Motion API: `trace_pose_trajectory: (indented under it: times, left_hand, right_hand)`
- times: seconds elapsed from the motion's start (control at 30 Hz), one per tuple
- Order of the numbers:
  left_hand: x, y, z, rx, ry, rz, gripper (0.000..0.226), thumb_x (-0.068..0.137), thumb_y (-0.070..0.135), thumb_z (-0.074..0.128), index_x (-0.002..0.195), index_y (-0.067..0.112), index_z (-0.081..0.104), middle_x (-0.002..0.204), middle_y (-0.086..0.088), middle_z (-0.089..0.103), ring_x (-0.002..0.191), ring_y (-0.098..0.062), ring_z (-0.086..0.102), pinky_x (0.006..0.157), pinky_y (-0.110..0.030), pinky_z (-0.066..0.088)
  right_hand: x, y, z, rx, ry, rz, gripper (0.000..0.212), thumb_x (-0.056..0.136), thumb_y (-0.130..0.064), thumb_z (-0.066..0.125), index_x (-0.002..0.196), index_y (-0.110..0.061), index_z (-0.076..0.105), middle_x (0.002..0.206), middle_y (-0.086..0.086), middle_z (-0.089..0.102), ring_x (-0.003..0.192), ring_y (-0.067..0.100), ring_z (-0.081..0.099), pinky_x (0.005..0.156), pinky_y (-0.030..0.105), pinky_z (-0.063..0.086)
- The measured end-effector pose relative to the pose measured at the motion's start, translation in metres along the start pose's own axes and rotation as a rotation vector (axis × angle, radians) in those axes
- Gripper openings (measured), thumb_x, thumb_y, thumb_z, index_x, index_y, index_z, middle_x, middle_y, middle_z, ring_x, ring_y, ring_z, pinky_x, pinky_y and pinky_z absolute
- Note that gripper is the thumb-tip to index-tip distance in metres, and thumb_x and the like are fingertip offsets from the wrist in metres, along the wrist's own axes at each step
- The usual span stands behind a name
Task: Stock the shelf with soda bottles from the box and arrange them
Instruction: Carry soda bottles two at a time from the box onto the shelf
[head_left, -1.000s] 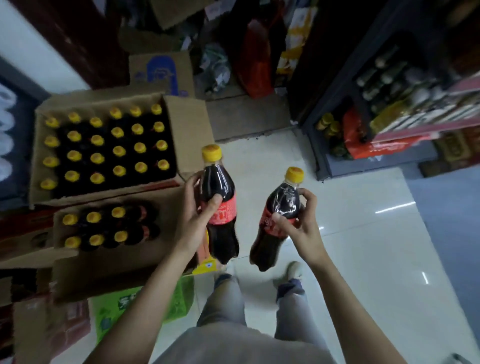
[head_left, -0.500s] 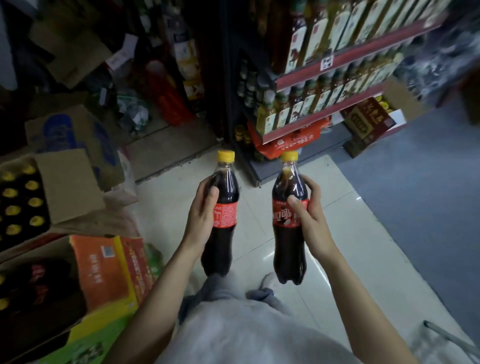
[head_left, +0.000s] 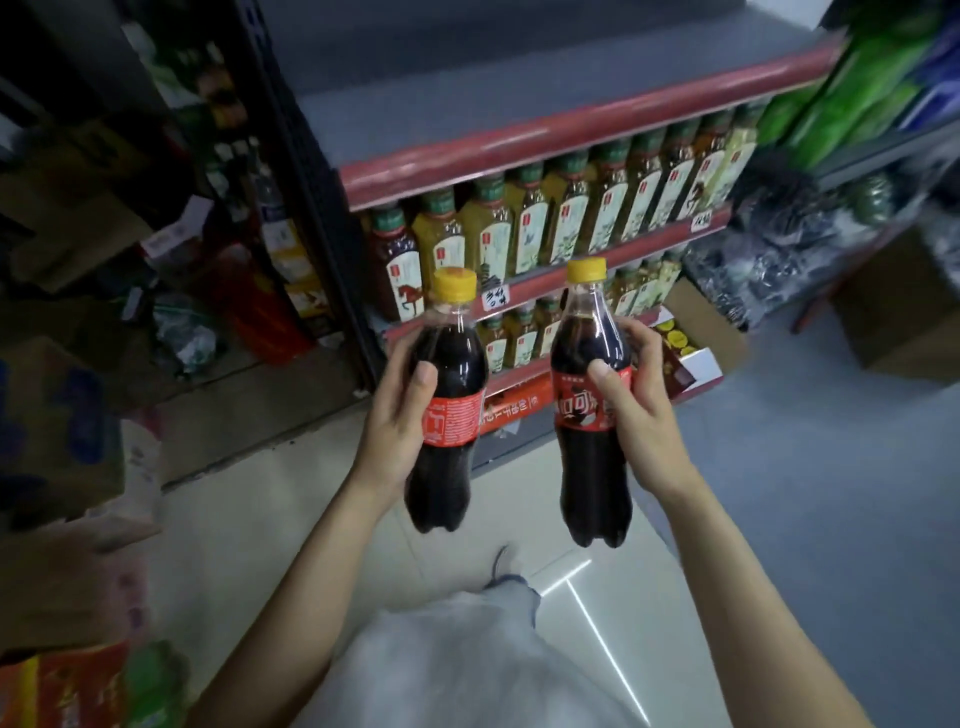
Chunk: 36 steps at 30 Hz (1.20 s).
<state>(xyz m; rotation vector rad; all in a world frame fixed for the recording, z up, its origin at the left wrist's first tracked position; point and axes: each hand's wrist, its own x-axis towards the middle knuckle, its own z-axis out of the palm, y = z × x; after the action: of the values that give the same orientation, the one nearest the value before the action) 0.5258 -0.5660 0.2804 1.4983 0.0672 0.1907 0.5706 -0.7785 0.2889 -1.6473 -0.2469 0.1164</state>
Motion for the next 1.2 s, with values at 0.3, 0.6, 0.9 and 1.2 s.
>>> trace_pose_trajectory:
  times: [0.3, 0.6, 0.9, 1.2]
  left_hand:
    - [0.145, 0.062, 0.102, 0.096, 0.021, 0.343, 0.055, 0.062, 0.069, 0.072, 0.111, 0.055, 0.05, 0.112, 0.024, 0.06, 0.109, -0.003, 0.058, 0.088, -0.017, 0.045]
    - [0.272, 0.128, 0.216, 0.114, 0.169, 0.648, 0.058, 0.063, 0.064, 0.074, 0.112, 0.05, 0.047, 0.106, 0.024, 0.06, 0.1, -0.001, 0.06, 0.08, -0.014, 0.045]
    - [0.411, 0.146, 0.323, 0.315, 0.429, 0.69, 0.052, 0.075, 0.042, 0.07, 0.119, 0.028, 0.045, 0.113, 0.017, 0.061, 0.107, -0.002, 0.06, 0.09, -0.023, 0.047]
    - [0.527, 0.141, 0.355, 0.554, 0.688, 0.543, 0.062, 0.079, 0.06, 0.058, 0.129, 0.027, 0.046, 0.117, 0.014, 0.062, 0.109, -0.014, 0.061, 0.095, -0.031, 0.045]
  right_hand:
    - [0.16, -0.057, -0.106, -0.008, 0.025, -0.166, 0.036, 0.082, -0.048, 0.055, 0.116, -0.043, 0.046, 0.109, -0.011, 0.06, 0.093, 0.006, 0.062, 0.082, 0.024, 0.05]
    - [0.316, -0.109, -0.209, 0.174, 0.096, -0.354, 0.037, 0.086, -0.035, 0.057, 0.12, -0.028, 0.046, 0.089, -0.016, 0.065, 0.075, 0.001, 0.063, 0.068, 0.019, 0.05]
    - [0.457, -0.144, -0.3, 0.012, -0.068, -0.649, 0.053, 0.081, -0.034, 0.071, 0.126, -0.026, 0.045, 0.12, -0.005, 0.059, 0.108, 0.005, 0.059, 0.091, 0.024, 0.048]
    - [0.578, -0.136, -0.315, 0.009, -0.012, -0.643, 0.06, 0.076, -0.023, 0.08, 0.126, -0.015, 0.047, 0.118, -0.004, 0.063, 0.103, 0.004, 0.063, 0.093, 0.025, 0.05]
